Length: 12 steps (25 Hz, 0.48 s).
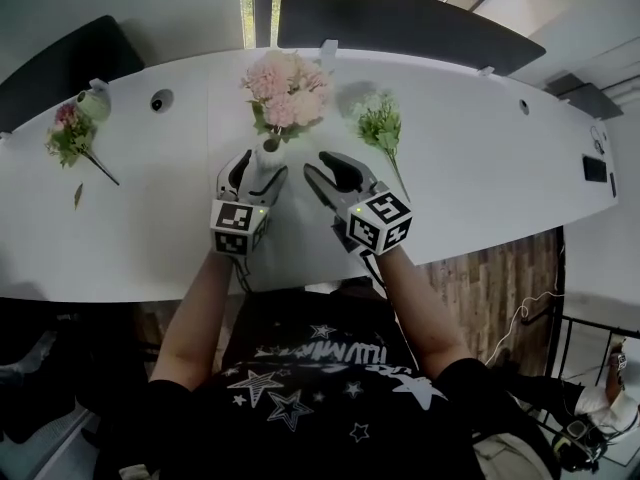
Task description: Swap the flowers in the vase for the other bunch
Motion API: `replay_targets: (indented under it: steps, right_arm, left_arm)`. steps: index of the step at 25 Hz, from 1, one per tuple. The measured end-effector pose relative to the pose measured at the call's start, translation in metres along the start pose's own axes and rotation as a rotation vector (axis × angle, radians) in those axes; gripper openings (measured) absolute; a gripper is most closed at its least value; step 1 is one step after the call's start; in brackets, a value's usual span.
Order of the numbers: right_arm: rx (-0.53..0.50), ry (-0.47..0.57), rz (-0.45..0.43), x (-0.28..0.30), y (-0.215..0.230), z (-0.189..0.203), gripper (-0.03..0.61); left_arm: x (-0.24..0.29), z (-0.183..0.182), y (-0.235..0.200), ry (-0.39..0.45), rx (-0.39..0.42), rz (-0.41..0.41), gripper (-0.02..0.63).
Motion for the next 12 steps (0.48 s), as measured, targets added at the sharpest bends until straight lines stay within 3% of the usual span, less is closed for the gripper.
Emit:
replay_targets:
  steps: [3,10,12]
  right_arm:
    - [-0.007,0.042,0.049,-0.013,0.004,-0.005,0.149]
    - [-0.007,0.127,0.082,-0.038,0.004,-0.021,0.011]
    - [0.000,0.142,0.066,-0.047,0.002,-0.026,0.002]
  left_arm:
    - [-0.009,-0.001,0.003,-0.003,-0.016,-0.005,0.308]
    - [-0.042,-0.017,0.025,-0.009,-0.052,-0.037,0.304]
    - [-0.053,-0.023,0.033,0.005,-0.030,-0.070,0.244]
Point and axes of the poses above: the fingertips, and each gripper's own axes: x forward along the fingers, y to its right, z out of its underside, the point moved 6 cm from there along -x, backward along the fingers, and after that the axes turned 13 degrees about y, right-handed, at the moved point
